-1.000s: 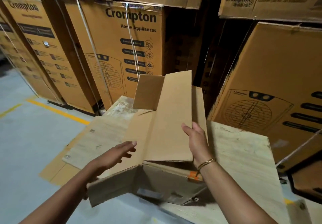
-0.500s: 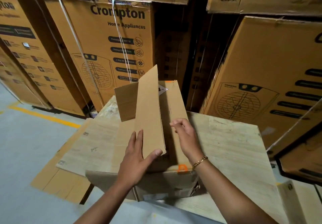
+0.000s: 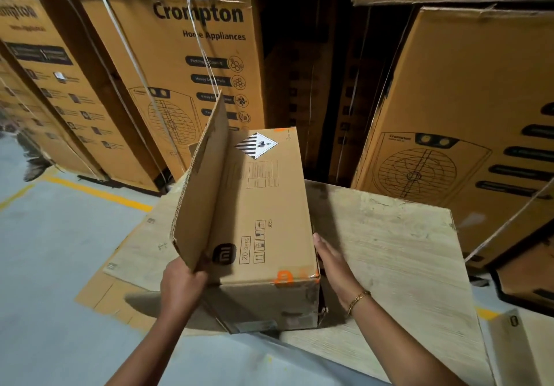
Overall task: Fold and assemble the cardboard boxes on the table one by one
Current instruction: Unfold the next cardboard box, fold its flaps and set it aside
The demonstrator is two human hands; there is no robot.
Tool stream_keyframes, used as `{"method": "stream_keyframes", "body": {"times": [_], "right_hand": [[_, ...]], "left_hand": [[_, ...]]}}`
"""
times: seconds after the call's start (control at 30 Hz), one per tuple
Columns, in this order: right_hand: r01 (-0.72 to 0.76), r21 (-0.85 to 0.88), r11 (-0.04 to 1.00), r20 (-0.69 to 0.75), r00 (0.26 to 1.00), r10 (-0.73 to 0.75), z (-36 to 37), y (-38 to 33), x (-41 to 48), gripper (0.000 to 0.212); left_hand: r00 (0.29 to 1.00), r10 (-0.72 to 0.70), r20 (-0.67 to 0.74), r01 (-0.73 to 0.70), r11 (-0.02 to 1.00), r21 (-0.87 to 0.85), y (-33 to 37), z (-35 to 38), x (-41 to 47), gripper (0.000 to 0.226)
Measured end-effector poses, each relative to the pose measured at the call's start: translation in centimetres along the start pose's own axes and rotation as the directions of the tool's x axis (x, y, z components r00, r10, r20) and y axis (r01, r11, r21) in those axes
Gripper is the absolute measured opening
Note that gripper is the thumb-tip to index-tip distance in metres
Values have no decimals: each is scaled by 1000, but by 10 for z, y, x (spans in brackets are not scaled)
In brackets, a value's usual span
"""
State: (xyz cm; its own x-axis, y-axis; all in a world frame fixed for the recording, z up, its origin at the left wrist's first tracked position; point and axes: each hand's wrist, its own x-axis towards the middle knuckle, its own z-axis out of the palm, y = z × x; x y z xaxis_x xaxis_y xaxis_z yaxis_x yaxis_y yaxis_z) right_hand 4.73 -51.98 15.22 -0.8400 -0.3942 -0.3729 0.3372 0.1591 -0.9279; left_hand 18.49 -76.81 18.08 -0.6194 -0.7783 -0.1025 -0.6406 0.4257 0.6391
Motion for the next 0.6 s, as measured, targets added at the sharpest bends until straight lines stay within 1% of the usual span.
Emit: {"method": "stream_keyframes", "body": {"times": [0.1,0.27,0.33,0.37,0.43,0.5,0.53,0.57,0.6], "right_hand": [[30,-15,999,7,1000,-30,5,-3,-1,73],[82,-102,991,72,995,-75,15,-14,0,69],[100,-148,984,100,991,-86,19,-15,3,73],[106,-166,980,108,990,-89,21,-16,5,73],[105,-174,979,104,991,-88,21,-13,13,62],[87,-190,978,67,995,-75,22,-11,21,45],[69,-224,972,26,998,-64,22,-11,26,40],[55,-283,957,-34,997,-67,23,-9,32,39],[38,-383,923,-107,991,-85,23,-10,38,42]], "left_hand": [[999,27,-21,-27,999,17,-9,0,10,4],[998,-5,-55,-2,991,-135,-14,-12,27,7],[998,2,-59,-14,980,-198,-18,-17,35,9],[998,5,-62,-19,975,-221,-21,-18,39,14],[998,8,-55,-22,964,-265,-28,-19,50,30],[999,-11,-50,-6,947,-320,-32,-19,58,45],[999,-37,-38,21,935,-353,-34,-20,61,49],[997,-68,-27,53,924,-379,-35,-20,65,52],[995,-103,-14,89,911,-402,-38,-22,68,55]]}}
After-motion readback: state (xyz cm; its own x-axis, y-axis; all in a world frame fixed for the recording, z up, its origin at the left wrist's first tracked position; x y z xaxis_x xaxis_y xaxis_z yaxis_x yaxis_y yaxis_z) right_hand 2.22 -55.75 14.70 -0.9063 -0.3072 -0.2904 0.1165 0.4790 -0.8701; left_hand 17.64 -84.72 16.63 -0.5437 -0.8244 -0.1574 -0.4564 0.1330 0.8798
